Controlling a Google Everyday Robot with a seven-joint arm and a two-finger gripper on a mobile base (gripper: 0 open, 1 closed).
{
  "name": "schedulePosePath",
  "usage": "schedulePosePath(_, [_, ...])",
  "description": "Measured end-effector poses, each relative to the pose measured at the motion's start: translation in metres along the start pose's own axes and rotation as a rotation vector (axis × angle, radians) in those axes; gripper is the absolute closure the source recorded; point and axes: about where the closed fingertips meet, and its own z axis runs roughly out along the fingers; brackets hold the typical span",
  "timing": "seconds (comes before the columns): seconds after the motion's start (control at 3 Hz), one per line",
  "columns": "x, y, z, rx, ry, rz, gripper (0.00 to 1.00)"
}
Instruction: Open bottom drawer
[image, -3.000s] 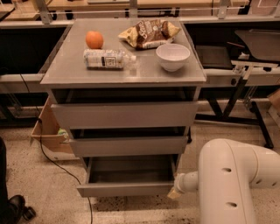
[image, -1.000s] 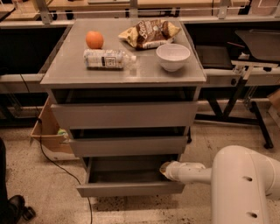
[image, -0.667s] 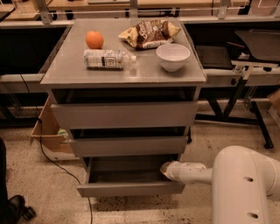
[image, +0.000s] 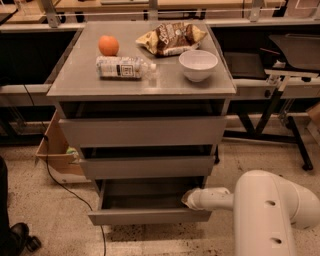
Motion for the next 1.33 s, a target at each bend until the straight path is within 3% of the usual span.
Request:
schedulePosePath(1.0, [0.017,0.004,0.022,-0.112,0.158,-0.039,1.00])
schedulePosePath(1.33, [0.031,0.015,0.020,-0.180,0.217,-0.040,1.00])
